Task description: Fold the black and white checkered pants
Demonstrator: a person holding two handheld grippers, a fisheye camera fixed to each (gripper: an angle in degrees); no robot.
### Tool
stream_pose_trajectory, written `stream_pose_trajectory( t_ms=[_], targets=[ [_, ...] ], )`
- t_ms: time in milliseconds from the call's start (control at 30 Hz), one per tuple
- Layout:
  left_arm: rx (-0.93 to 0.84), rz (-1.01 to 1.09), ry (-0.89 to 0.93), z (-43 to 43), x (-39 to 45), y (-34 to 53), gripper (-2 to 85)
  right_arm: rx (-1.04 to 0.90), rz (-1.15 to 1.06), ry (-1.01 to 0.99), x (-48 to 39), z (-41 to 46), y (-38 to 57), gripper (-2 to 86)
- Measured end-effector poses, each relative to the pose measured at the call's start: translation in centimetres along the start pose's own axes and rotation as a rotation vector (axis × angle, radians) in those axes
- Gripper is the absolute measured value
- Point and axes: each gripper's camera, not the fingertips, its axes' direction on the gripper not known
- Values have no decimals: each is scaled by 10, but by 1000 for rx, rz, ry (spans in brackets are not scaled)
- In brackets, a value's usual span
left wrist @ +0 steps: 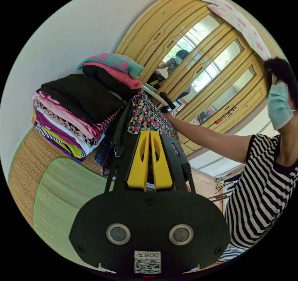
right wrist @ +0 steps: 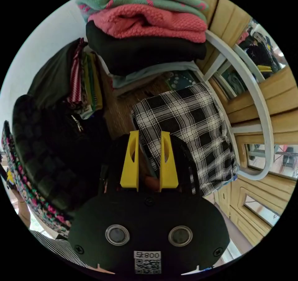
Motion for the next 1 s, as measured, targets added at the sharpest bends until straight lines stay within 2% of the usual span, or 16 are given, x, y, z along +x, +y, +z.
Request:
stream_pose_trajectory(
  t_ms=[167,300,467,600,667,800,1000],
  targets=[
    [-26,-121,9,-24,-13,38,0,-1,5,91,11,5,9,43],
    [-39,-180,43,-36,-17,62,0,25,51,76,36,-3,32,18],
    [-46,-222,102,-57,-13,95,0,302,252,-149,111,-72,91,11],
    [-40,-238,152,-74,-7,118,0,540,309,-356,156,-135,139,10],
    [-21,-250,200,-87,-1,134,1,675,274,-459,167,-183,165,9],
    [14,-232,252,-115,15,154,3,839,131,-524,149,-265,191,8],
    [130,-143,273,-191,51,189,17,1028,-94,-548,66,-406,219,8]
  ],
)
